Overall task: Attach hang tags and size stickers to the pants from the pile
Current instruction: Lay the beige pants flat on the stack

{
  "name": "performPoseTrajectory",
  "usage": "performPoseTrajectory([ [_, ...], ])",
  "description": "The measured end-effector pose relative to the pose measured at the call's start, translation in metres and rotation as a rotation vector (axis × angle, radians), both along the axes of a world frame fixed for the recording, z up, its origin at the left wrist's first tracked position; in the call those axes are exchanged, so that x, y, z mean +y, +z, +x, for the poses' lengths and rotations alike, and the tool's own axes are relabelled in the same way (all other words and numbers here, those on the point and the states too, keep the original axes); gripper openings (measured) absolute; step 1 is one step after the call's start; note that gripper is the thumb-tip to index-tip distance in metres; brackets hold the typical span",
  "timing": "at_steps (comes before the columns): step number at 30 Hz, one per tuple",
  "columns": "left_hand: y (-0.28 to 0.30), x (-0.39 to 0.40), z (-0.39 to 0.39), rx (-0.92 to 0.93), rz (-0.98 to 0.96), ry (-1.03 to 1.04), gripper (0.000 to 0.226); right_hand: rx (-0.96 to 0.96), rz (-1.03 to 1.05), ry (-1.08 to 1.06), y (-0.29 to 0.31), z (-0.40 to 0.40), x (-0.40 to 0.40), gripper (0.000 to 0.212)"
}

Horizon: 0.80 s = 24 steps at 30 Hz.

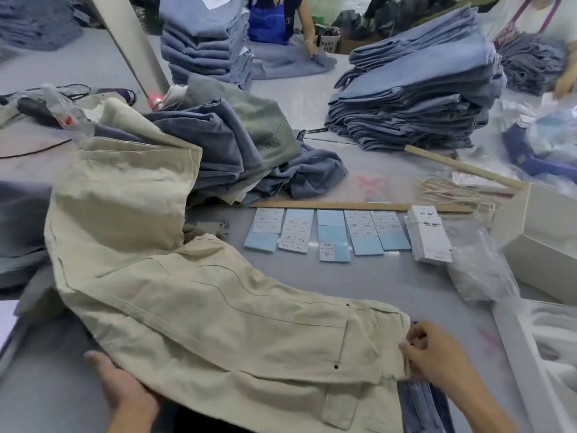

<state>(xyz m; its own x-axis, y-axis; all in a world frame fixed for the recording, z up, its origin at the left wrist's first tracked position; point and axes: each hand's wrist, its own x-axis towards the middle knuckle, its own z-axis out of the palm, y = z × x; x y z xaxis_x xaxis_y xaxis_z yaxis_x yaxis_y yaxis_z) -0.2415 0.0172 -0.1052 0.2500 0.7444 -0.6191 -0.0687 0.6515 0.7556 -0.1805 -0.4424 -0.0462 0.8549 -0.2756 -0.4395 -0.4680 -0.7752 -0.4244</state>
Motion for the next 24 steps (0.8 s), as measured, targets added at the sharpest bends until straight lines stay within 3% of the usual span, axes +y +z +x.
performPoseTrajectory([
  [2,0.004,-0.002,-0.006,0.347,0.34,0.002,0.04,0.049,0.112,-0.027,0.0,-0.003,0.008,0.022],
  [3,0.01,-0.001,-0.008,0.51,0.626,-0.021,0.027,0.094,0.172,-0.027,0.0,-0.003,0.011,0.026],
  [4,0.015,-0.002,-0.007,0.523,0.882,-0.02,0.017,0.117,0.197,-0.011,-0.001,-0.005,0.016,0.03],
  [6,0.007,-0.01,0.0,0.368,1.406,-0.262,0.011,0.079,0.162,0.034,-0.006,-0.01,0.022,0.032],
  [8,0.003,-0.044,0.012,0.21,1.85,-0.803,0.04,0.01,0.24,-0.064,-0.008,-0.014,0.022,0.027],
  [9,0.003,-0.063,0.018,0.134,1.968,-1.096,0.057,-0.026,0.383,-0.199,-0.003,-0.015,0.023,0.027],
  [10,0.003,-0.081,0.021,0.07,2.052,-1.328,0.068,-0.059,0.561,-0.358,0.002,-0.014,0.022,0.027],
  [12,-0.004,-0.101,0.02,-0.029,2.115,-1.607,0.053,-0.101,0.841,-0.576,0.017,-0.015,0.022,0.024],
  [14,-0.004,-0.097,0.017,-0.167,2.124,-1.527,0.028,-0.105,0.966,-0.599,0.029,-0.024,0.021,0.025],
  [18,0.003,-0.064,-0.001,-0.301,2.167,-1.14,0.028,-0.088,1.118,-0.568,0.035,-0.066,0.019,0.044],
  [21,-0.001,-0.05,-0.031,-0.34,2.21,-1.074,0.027,0.071,1.002,-0.543,0.007,-0.101,0.024,0.055],
  [24,-0.031,-0.055,-0.058,-0.137,2.298,-1.369,0.034,0.106,0.671,-0.5,-0.026,-0.12,0.032,0.06],
])
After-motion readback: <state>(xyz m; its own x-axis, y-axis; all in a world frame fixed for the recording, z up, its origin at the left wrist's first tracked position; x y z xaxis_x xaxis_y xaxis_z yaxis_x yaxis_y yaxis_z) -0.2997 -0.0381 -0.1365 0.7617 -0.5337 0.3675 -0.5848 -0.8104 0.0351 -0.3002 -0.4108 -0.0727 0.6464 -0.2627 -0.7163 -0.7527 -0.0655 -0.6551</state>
